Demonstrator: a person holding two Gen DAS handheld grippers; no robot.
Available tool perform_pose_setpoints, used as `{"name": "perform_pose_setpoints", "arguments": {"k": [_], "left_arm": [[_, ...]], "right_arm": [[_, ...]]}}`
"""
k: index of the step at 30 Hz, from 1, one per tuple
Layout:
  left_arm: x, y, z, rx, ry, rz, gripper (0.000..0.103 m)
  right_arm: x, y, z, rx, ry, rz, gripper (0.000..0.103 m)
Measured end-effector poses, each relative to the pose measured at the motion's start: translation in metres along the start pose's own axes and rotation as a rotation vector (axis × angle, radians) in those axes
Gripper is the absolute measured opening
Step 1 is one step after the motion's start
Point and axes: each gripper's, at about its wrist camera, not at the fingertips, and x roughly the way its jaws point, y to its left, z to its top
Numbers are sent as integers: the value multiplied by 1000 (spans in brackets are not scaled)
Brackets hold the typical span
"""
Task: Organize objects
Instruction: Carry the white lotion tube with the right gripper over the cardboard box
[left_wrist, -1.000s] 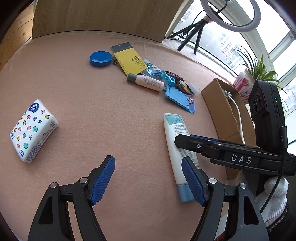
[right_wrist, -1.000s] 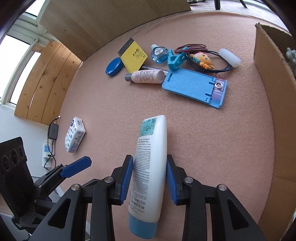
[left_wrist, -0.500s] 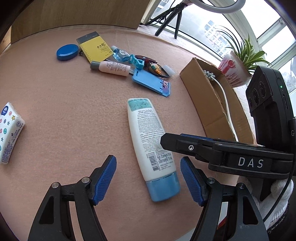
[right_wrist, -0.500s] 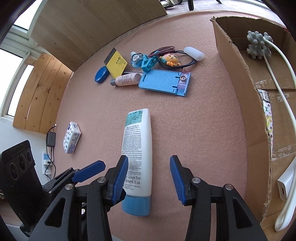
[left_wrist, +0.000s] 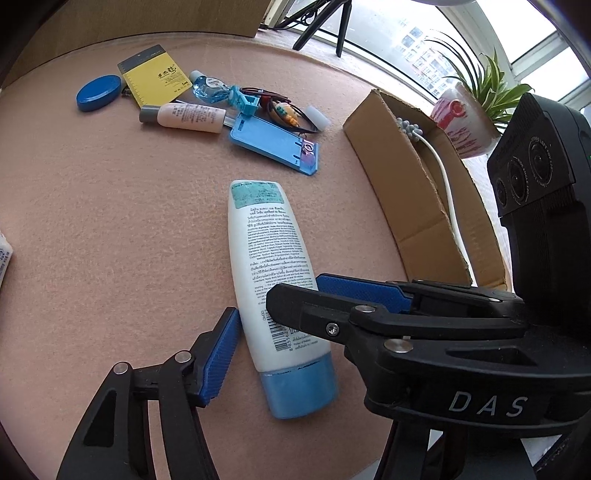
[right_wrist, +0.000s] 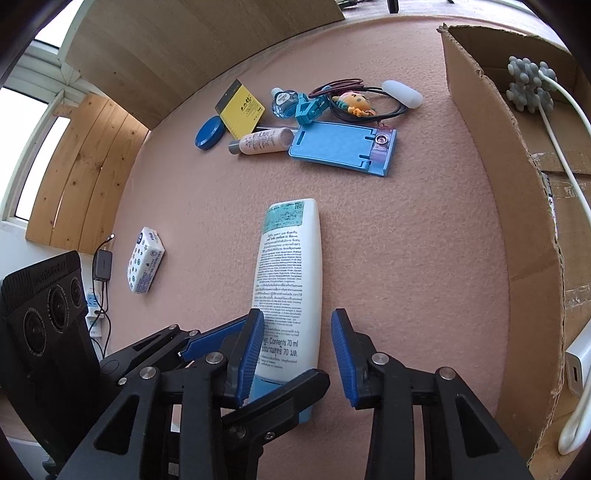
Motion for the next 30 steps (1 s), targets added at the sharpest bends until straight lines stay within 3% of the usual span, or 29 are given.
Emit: {"name": "perform_pose_setpoints", "arguments": {"k": [12,18,30], "left_arm": [[-1,3,-1,-13,-7,-5,64],[-8,4,-5,-28,-17,-13,57],[0,2,-8,-12,-31,2,58]], "right_arm": [[5,5,5,-29,41,-6,34],[4,7,3,-26,19,-16,34],[2,-4,-1,2,1,17,34]]}}
